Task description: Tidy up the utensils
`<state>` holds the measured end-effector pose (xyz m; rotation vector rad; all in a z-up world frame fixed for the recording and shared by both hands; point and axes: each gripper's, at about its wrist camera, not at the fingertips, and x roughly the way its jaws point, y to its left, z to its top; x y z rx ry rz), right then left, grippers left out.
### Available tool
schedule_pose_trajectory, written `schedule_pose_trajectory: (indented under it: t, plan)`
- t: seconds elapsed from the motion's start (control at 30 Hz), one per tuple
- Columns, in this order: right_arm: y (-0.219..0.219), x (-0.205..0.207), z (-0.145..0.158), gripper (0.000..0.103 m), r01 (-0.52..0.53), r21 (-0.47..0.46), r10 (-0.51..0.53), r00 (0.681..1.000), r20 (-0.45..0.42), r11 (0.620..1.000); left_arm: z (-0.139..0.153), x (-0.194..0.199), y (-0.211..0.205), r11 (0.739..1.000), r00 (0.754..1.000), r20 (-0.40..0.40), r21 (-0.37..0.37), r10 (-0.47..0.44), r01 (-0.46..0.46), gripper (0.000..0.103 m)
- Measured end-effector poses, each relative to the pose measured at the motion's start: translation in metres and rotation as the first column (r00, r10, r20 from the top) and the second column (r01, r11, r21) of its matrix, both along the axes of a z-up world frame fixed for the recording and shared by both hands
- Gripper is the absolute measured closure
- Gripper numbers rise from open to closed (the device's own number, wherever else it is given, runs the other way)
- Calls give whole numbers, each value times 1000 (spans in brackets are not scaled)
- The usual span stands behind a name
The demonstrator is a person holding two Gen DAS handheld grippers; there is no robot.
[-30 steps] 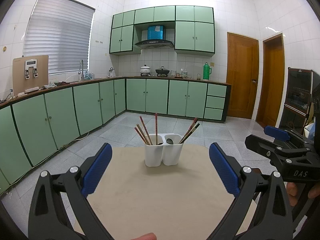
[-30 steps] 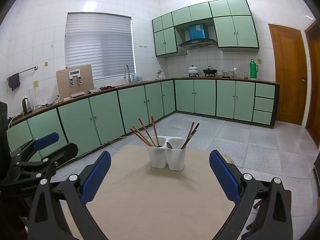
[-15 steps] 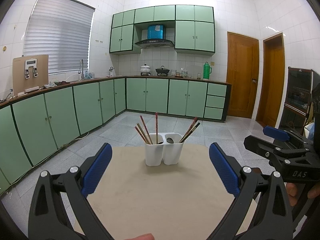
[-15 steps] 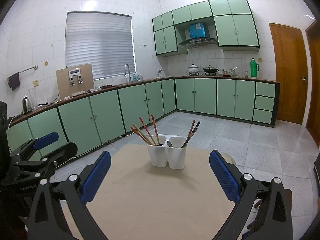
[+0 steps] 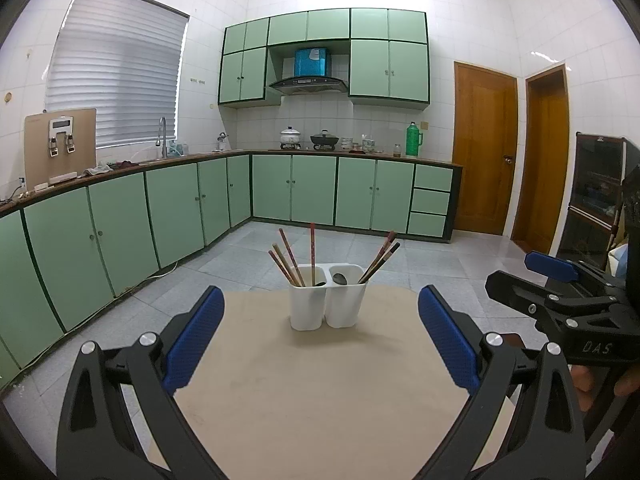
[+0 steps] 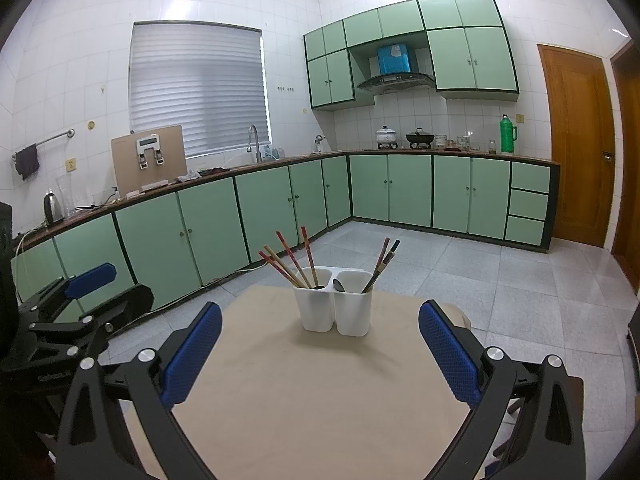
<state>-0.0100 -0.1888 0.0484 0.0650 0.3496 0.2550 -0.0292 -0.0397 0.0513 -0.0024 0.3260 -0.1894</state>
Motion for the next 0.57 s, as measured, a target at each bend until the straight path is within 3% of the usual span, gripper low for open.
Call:
schedule_pose_trajectory:
  t: [0.57]
  plan:
    - [2,2,-5,6,1,2,-1,1000,-5,1000,0,3,0,1000,1000,-9,1,7,-7,8]
